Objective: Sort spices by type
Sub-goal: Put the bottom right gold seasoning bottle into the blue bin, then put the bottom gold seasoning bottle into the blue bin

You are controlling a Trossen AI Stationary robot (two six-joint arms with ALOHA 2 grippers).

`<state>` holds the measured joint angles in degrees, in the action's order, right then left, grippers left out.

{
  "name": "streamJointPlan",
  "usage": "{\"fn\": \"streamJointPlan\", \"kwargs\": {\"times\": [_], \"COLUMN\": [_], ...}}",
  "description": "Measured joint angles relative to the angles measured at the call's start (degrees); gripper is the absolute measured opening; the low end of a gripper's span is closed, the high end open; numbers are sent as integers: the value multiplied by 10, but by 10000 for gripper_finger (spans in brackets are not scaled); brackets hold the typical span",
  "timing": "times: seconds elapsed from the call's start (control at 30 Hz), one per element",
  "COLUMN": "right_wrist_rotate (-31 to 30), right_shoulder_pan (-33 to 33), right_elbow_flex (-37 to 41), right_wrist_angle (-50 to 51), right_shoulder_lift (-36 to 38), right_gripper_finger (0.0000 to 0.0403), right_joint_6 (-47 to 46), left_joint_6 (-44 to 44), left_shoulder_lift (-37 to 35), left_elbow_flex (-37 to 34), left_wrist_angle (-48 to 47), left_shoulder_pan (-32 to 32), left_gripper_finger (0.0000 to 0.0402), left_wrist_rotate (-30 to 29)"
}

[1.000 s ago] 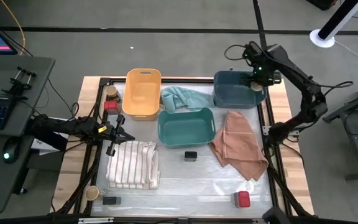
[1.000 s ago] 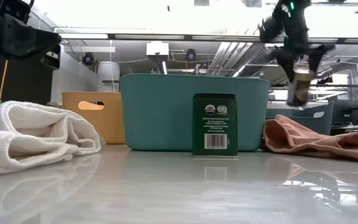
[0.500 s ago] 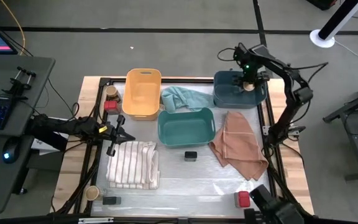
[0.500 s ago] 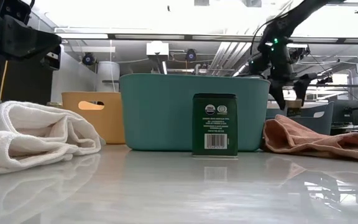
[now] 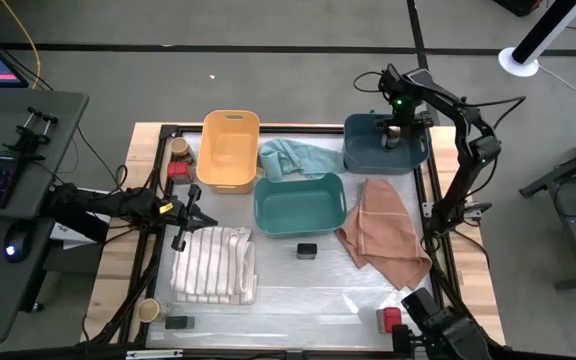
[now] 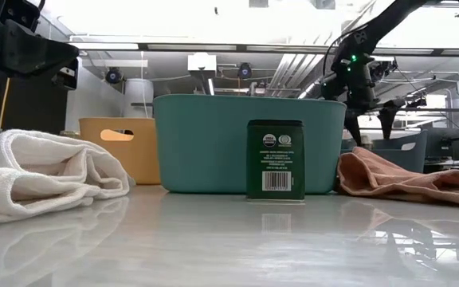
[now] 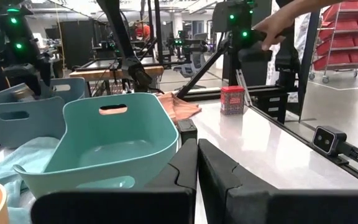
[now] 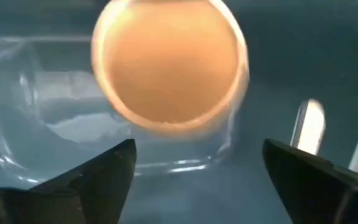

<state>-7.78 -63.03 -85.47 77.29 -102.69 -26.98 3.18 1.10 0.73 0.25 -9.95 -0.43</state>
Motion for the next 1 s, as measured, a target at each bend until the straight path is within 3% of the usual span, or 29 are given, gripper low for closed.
{"fn": "streamJointPlan", "kwargs": {"times": [0.27,0.53,0.7,1.0], "right_wrist_rotate": [19,34,52,152], "right_shoulder_pan": [1,42,121,320], "right_elbow_flex": [-36,-143,-223,-260], "right_wrist_angle": [19,78,58,-151], "right_shoulder_lift": [0,0,0,1], "right_gripper_finger": [362,363,364,364], "right_joint_6": [0,27,25,-28], "left_joint_6": [0,0,0,0], "left_shoulder_lift": [0,0,0,0], "left_elbow_flex": [0,0,0,0], "left_wrist_angle": [0,0,0,0], "left_shoulder_pan": [0,0,0,0], "left_gripper_finger": [1,1,1,1], "left_wrist_rotate": [0,0,0,0]}}
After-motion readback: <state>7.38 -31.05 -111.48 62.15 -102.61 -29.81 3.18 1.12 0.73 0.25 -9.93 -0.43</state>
